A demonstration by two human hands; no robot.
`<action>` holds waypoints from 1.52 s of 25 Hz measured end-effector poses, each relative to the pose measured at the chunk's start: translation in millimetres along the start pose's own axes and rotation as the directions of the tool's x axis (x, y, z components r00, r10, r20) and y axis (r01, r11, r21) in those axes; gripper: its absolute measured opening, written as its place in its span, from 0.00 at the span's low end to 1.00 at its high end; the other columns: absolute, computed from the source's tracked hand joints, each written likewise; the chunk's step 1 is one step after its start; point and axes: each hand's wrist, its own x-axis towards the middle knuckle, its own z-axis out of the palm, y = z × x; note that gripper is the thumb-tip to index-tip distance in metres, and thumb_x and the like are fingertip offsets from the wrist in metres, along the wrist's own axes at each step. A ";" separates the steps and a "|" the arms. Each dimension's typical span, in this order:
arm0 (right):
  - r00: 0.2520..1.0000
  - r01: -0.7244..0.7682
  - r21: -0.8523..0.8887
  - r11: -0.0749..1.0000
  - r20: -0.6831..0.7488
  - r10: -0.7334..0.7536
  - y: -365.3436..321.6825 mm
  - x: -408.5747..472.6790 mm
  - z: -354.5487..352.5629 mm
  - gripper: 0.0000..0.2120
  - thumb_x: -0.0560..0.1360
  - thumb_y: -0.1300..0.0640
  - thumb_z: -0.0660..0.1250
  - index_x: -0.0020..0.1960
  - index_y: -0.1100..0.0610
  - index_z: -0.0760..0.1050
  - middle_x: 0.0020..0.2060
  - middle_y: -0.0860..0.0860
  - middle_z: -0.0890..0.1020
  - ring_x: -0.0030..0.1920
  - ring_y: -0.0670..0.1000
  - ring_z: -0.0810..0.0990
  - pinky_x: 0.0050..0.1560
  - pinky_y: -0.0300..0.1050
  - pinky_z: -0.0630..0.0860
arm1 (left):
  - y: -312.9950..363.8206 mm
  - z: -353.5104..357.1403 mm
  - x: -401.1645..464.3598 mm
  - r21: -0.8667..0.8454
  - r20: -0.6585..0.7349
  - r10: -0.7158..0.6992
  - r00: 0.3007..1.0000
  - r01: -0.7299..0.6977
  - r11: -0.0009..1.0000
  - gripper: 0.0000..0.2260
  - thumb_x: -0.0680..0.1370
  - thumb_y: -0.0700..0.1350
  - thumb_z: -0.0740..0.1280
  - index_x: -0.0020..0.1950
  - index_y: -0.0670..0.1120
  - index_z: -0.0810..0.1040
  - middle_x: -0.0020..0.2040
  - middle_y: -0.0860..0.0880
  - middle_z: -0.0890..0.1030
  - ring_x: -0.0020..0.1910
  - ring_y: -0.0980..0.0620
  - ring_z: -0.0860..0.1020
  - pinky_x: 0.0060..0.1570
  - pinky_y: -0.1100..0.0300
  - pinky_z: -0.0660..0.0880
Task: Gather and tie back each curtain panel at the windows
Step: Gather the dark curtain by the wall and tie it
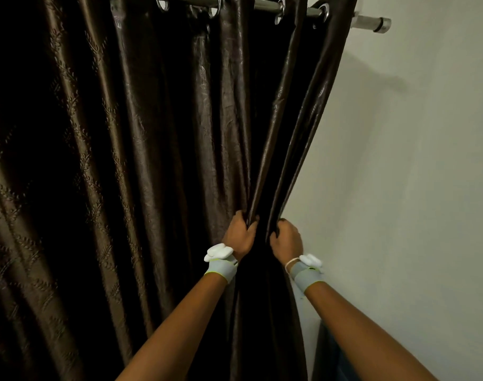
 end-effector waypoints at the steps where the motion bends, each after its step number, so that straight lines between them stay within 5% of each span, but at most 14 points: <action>1: 0.999 0.041 0.008 0.999 0.016 -0.042 -13.6 0.9 -0.1 0.06 0.74 0.64 0.63 0.46 0.67 0.76 0.47 0.65 0.80 0.49 0.67 0.78 0.46 0.56 0.72 | 1.1 2.1 -2.0 -0.019 0.021 -0.001 1.000 0.002 1.000 0.24 0.76 0.62 0.60 0.61 0.44 0.70 0.59 0.41 0.77 0.60 0.41 0.76 0.60 0.49 0.73; 4: 0.991 0.107 0.037 0.994 0.075 -0.109 -46.0 3.4 0.2 0.07 0.76 0.65 0.61 0.45 0.68 0.76 0.47 0.66 0.81 0.49 0.66 0.79 0.46 0.55 0.72 | 1.9 1.8 -3.6 -0.180 0.009 -0.067 0.998 0.068 0.981 0.34 0.71 0.70 0.59 0.66 0.47 0.68 0.63 0.46 0.76 0.62 0.46 0.76 0.64 0.52 0.70; 8: 0.947 0.106 0.219 0.970 0.276 -0.166 -56.9 -4.3 11.2 0.05 0.68 0.72 0.60 0.40 0.67 0.73 0.42 0.67 0.80 0.45 0.65 0.80 0.39 0.49 0.69 | -4.0 -15.0 2.8 -0.291 -0.006 -0.161 0.987 0.153 0.944 0.25 0.76 0.62 0.63 0.66 0.46 0.69 0.62 0.45 0.78 0.62 0.45 0.76 0.62 0.56 0.70; 12: 0.876 -0.011 0.415 0.910 0.443 -0.191 -50.0 -11.8 10.7 0.16 0.69 0.68 0.65 0.56 0.63 0.78 0.50 0.53 0.82 0.51 0.49 0.79 0.54 0.45 0.75 | -13.5 -18.5 6.6 -0.148 -0.015 -0.136 0.991 0.133 0.980 0.21 0.81 0.54 0.59 0.67 0.42 0.67 0.64 0.39 0.76 0.64 0.39 0.74 0.62 0.53 0.70; 15: 0.939 -0.168 0.592 0.788 0.339 -0.054 -40.2 -11.6 7.6 0.25 0.64 0.49 0.69 0.60 0.56 0.75 0.55 0.53 0.80 0.53 0.48 0.78 0.60 0.47 0.74 | -17.7 -19.3 7.1 -0.014 -0.030 -0.077 0.997 0.077 0.997 0.17 0.81 0.49 0.58 0.64 0.39 0.67 0.62 0.36 0.76 0.62 0.37 0.75 0.60 0.49 0.71; 18: 0.925 -0.327 0.737 0.592 0.379 0.040 -39.6 -6.0 6.3 0.28 0.70 0.46 0.71 0.67 0.51 0.67 0.60 0.50 0.78 0.57 0.43 0.78 0.58 0.38 0.73 | -18.5 -11.8 1.7 0.170 0.004 0.027 1.000 -0.027 0.985 0.22 0.76 0.55 0.55 0.62 0.41 0.69 0.59 0.39 0.75 0.60 0.37 0.74 0.58 0.45 0.73; 21: 0.909 -0.354 0.655 0.667 0.410 0.080 -46.2 -1.5 8.5 0.30 0.70 0.48 0.75 0.67 0.54 0.68 0.57 0.49 0.81 0.56 0.47 0.80 0.61 0.40 0.73 | -26.3 15.0 -5.5 0.425 0.240 0.182 0.953 -0.272 0.863 0.34 0.69 0.60 0.54 0.70 0.43 0.67 0.67 0.39 0.69 0.66 0.37 0.69 0.63 0.44 0.71; 24: 0.889 -0.458 0.531 0.713 0.293 0.352 -34.1 10.2 15.3 0.30 0.67 0.45 0.76 0.62 0.60 0.72 0.55 0.56 0.81 0.55 0.57 0.80 0.60 0.51 0.76 | -35.0 17.5 -9.6 0.321 0.360 0.179 0.916 -0.301 0.898 0.43 0.64 0.61 0.62 0.75 0.43 0.59 0.71 0.39 0.64 0.69 0.38 0.66 0.68 0.47 0.68; 30: 0.886 -0.453 0.535 0.713 0.360 0.293 -17.8 18.1 12.2 0.24 0.72 0.48 0.73 0.58 0.64 0.72 0.53 0.57 0.80 0.55 0.56 0.79 0.59 0.49 0.75 | -43.1 -1.2 -4.9 0.040 -0.109 -0.021 0.994 0.026 0.999 0.27 0.75 0.55 0.68 0.69 0.42 0.67 0.64 0.41 0.74 0.65 0.44 0.73 0.64 0.55 0.70; 34: 0.880 -0.430 0.590 0.684 0.442 0.172 -14.7 19.5 10.2 0.26 0.75 0.48 0.70 0.64 0.65 0.70 0.57 0.54 0.79 0.58 0.53 0.78 0.60 0.47 0.74 | -39.2 -0.4 7.0 -0.008 -0.078 -0.073 0.994 0.072 0.997 0.30 0.74 0.59 0.70 0.69 0.42 0.69 0.64 0.43 0.76 0.64 0.46 0.74 0.62 0.56 0.71; 38: 0.887 -0.364 0.609 0.705 0.458 0.061 -2.2 22.3 -1.6 0.22 0.75 0.50 0.70 0.66 0.60 0.73 0.60 0.55 0.80 0.61 0.54 0.78 0.65 0.50 0.73 | -42.3 4.4 11.2 -0.089 -0.196 -0.161 0.967 0.146 0.985 0.08 0.75 0.49 0.70 0.51 0.46 0.81 0.48 0.47 0.84 0.52 0.48 0.82 0.50 0.61 0.74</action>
